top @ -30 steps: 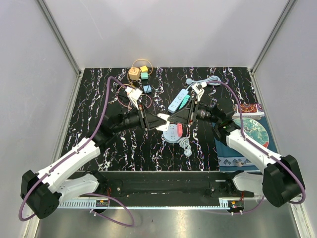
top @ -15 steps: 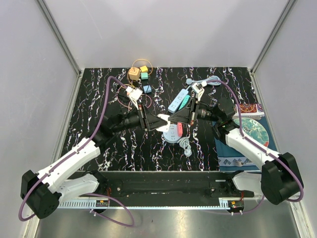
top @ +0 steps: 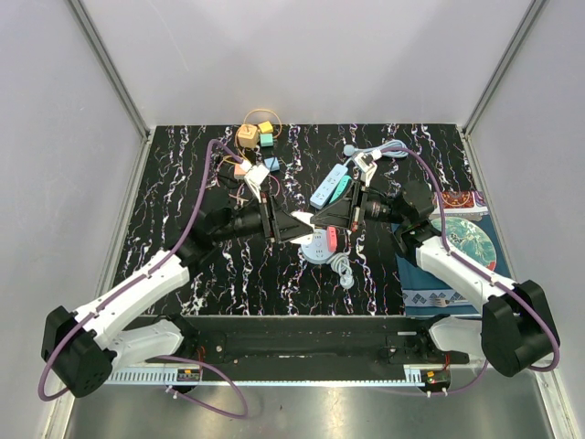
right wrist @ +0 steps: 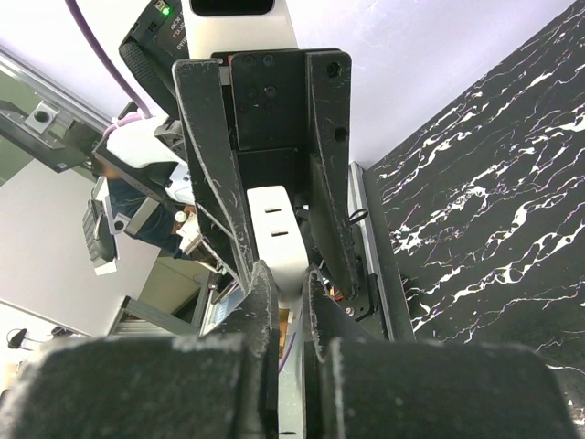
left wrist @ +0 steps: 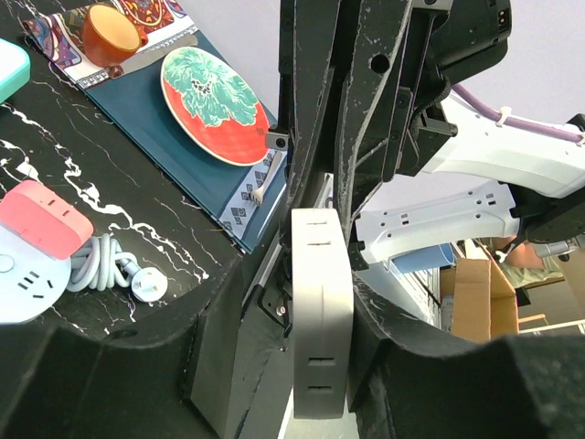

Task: Insert the plug
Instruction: Insert the plug into the socket.

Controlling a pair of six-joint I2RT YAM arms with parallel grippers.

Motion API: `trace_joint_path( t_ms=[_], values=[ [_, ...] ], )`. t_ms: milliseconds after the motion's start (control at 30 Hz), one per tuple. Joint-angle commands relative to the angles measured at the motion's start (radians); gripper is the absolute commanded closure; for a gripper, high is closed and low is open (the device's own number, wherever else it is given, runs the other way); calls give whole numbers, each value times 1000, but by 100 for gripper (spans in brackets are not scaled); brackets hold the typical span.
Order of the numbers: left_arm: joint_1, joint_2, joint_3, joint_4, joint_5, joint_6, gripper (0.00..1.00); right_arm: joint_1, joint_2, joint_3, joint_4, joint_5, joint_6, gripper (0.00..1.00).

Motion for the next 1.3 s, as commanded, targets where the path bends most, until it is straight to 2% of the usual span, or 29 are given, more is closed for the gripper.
trace_joint_path(
  t_ms=[0, 100, 233, 400, 467, 500, 567, 600, 700, 800, 833, 900, 967, 1100, 1267],
  values=[
    [-11, 11, 48, 25, 29, 0, 54, 6, 0, 36, 62, -18, 4, 100],
    [-16, 19, 49, 26, 31, -1, 57, 6, 3, 38, 62, -18, 2, 100],
    [-19, 26, 51, 34, 28, -6, 65, 6, 8, 36, 60, -22, -7, 100],
    [-19, 23, 42, 36, 0, -6, 93, 6, -1, 27, -56, -7, -79, 100],
    [-19, 23, 42, -7, -32, 16, 100, 6, -24, 36, -143, 25, -169, 91],
    [-19, 20, 48, -32, -49, 25, 100, 6, -35, 44, -258, 42, -210, 81],
    [-19, 26, 55, -116, -104, 62, 100, 6, -69, 71, -369, 100, -326, 74],
    [-19, 28, 65, -141, -127, 74, 100, 6, -81, 84, -485, 126, -399, 66],
    [-20, 46, 82, -251, -222, 105, 100, 5, -112, 139, -704, 273, -525, 54],
    [-19, 75, 101, -339, -314, 117, 100, 2, -124, 167, -847, 428, -580, 46],
    [-22, 85, 111, -362, -357, 117, 100, 2, -126, 168, -874, 468, -591, 42],
    [-34, 124, 143, -434, -406, 117, 100, -1, -129, 177, -955, 618, -608, 41],
    [-52, 172, 184, -506, -475, 115, 100, 0, -126, 190, -1007, 774, -617, 31],
    [-74, 246, 240, -587, -579, 79, 100, -3, -129, 180, -1081, 944, -631, 19],
    [-117, 354, 313, -639, -682, 46, 100, -1, -126, 138, -1081, 1102, -620, 3]
  ],
)
